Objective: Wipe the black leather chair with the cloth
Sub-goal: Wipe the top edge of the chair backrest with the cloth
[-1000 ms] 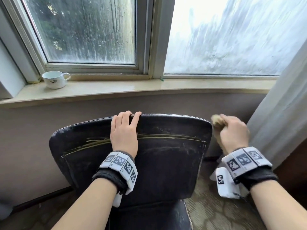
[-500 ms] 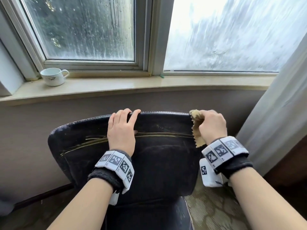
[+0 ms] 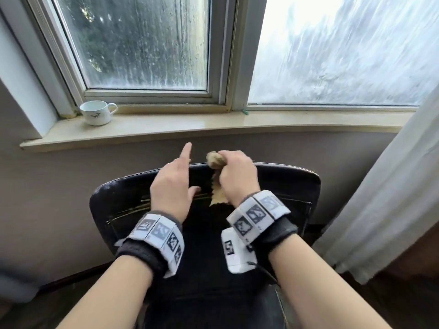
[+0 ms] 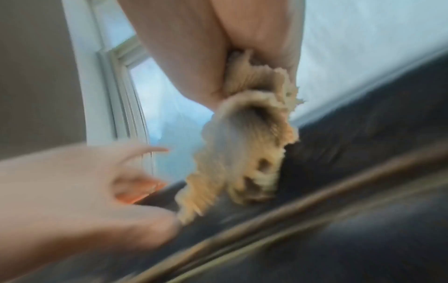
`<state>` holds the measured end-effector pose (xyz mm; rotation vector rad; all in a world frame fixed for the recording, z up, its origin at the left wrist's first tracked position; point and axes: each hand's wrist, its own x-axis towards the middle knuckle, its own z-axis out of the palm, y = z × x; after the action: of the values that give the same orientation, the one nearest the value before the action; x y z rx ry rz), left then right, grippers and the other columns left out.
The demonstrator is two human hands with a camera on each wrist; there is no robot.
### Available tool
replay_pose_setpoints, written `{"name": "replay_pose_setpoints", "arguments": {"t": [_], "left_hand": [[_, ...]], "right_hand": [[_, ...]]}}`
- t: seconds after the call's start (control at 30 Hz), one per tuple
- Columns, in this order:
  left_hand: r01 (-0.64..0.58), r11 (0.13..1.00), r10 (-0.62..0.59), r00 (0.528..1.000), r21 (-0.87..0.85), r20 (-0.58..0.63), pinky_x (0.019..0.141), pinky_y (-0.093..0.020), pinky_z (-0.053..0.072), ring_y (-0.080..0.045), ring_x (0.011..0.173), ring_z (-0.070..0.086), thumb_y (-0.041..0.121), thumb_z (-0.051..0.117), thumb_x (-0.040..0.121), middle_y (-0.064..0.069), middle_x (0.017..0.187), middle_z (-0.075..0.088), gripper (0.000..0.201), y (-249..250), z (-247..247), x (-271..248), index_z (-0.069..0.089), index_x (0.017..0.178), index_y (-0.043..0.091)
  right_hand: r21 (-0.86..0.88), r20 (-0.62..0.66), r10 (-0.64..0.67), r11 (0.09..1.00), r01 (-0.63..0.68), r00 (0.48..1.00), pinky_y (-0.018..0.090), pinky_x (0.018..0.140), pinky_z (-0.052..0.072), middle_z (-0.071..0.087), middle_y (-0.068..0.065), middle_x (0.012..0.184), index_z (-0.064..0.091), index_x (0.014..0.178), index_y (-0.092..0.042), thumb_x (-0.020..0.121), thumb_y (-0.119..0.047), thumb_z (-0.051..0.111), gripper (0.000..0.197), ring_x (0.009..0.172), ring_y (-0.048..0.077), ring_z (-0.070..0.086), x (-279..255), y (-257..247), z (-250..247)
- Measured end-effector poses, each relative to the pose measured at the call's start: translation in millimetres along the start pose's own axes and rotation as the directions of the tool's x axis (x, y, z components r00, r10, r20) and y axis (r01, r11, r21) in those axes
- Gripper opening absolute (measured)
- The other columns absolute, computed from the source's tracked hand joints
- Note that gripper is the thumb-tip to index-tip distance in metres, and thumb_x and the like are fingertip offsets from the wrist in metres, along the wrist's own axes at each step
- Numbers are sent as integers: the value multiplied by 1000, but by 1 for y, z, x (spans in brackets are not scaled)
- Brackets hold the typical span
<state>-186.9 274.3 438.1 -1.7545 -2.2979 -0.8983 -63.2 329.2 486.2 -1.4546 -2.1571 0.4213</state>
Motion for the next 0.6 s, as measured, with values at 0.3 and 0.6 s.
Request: {"name": "replay_pose_setpoints", "arguments": {"t": [0.3, 0.6], "left_hand": [[144, 988, -142, 989, -62, 29, 104, -36, 35, -25, 124, 44, 21, 77, 71, -4, 134, 51, 90, -31, -20, -15, 25, 144, 15], [325, 928, -356, 917, 181, 179, 114, -39, 20, -27, 143, 12, 27, 75, 74, -14, 155, 10, 99, -98, -59, -44, 10, 147, 13]], "right_hand": [[10, -44, 75, 997, -75, 996, 26, 97, 29, 53, 11, 121, 60, 115, -15, 86, 1, 41, 39, 113, 30, 44, -3, -3, 17], [122, 91, -187, 977, 175, 978, 33, 100, 35, 55, 14, 124, 57, 121, -9, 83, 1, 42, 42, 115, 32, 48, -15, -75, 46]]}}
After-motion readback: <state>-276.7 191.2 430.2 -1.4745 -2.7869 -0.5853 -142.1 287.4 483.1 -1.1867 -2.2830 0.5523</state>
